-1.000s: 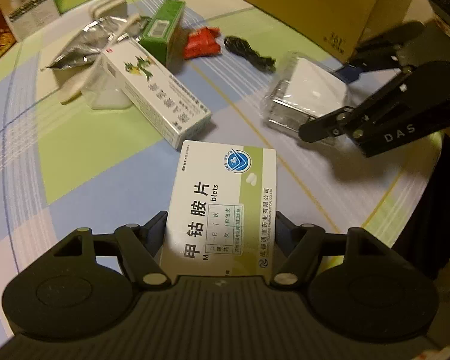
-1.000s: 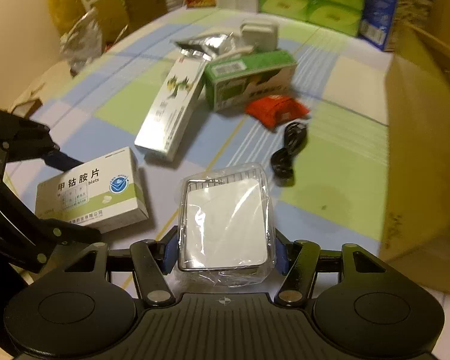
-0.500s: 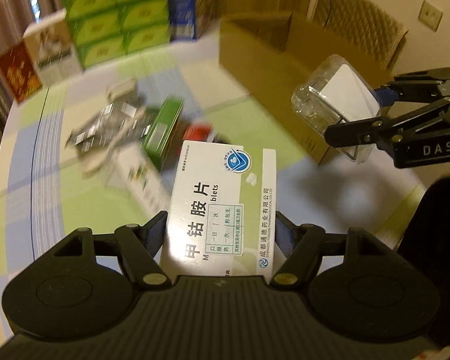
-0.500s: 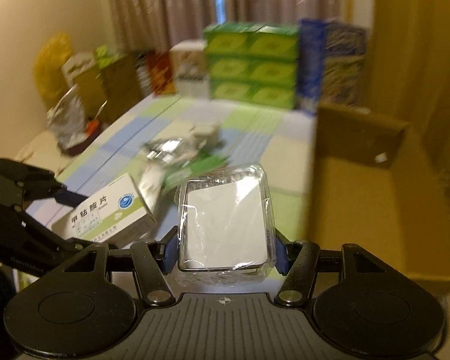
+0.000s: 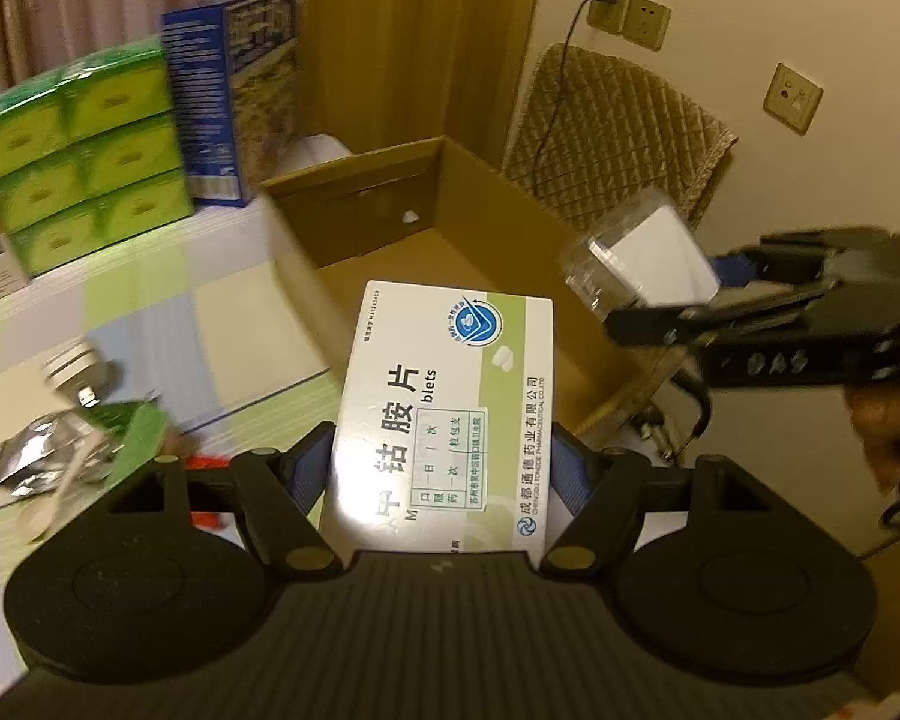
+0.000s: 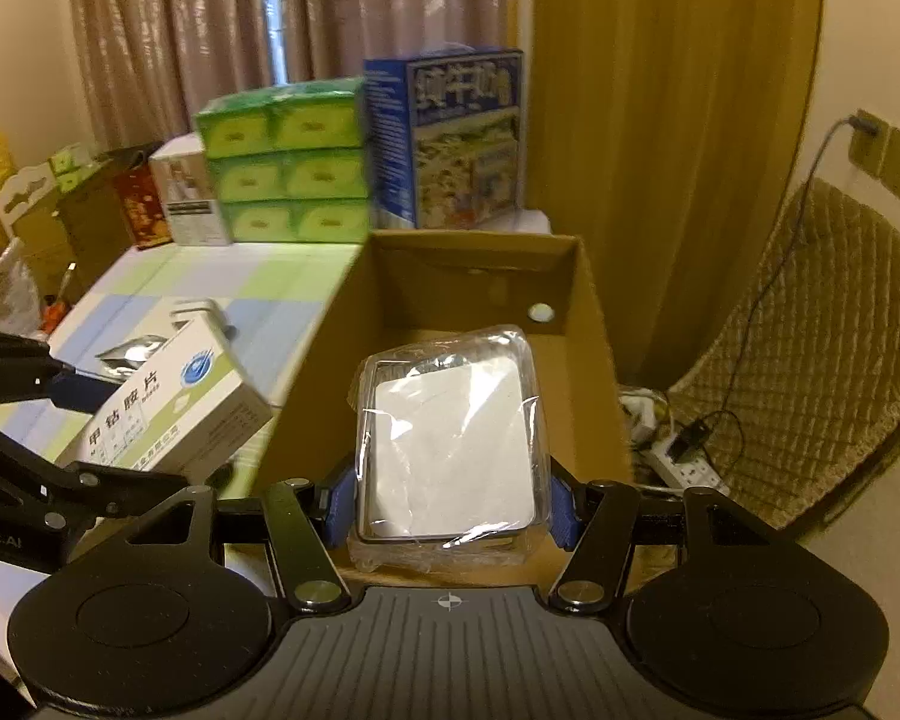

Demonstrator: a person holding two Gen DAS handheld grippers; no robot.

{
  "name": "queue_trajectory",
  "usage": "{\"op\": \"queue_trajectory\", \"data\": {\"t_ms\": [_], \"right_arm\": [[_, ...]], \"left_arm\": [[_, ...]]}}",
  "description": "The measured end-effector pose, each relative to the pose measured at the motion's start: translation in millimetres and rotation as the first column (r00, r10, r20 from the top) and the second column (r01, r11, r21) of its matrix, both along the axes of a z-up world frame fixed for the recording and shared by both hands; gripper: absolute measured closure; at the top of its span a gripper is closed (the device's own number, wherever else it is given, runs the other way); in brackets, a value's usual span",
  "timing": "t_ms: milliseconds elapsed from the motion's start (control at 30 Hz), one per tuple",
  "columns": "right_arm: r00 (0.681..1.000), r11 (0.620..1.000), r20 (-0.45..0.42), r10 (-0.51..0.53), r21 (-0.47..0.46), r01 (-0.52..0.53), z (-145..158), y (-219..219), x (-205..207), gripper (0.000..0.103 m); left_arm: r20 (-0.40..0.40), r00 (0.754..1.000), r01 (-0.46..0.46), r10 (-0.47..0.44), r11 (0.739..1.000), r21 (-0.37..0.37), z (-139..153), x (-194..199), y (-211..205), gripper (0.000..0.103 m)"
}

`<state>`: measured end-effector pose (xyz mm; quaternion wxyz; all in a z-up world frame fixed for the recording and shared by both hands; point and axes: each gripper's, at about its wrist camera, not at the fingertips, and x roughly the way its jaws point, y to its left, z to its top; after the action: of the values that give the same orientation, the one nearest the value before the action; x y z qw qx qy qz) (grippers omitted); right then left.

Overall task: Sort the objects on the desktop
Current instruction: 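Carry both held items over the cardboard box and open both tools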

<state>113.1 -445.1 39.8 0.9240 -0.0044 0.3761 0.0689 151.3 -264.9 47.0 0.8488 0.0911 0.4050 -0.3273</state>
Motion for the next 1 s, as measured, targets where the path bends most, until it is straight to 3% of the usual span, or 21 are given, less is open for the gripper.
{"op": "queue_trajectory", "data": {"t_ms": [467, 700, 1000], "right_arm": [[0.998, 0.999, -0.048, -0.034, 0.000, 0.034, -37, -33, 37, 0.046], [0.997, 0.999, -0.072, -0.035, 0.014, 0.036, -47, -37, 41, 0.046], [0.996, 0.999, -0.082, -0.028, 0.034, 0.031, -49, -31, 39, 0.046]], "left_arm": [[-0.071, 0.998, -0.005, 0.001, 0.999, -0.051, -33, 53, -62, 0.034], [-0.105, 0.994, -0.018, 0.012, 0.998, -0.057, -49, 63, -66, 0.036], [-0.087, 0.996, -0.029, 0.024, 0.998, -0.048, -48, 58, -57, 0.036]]}}
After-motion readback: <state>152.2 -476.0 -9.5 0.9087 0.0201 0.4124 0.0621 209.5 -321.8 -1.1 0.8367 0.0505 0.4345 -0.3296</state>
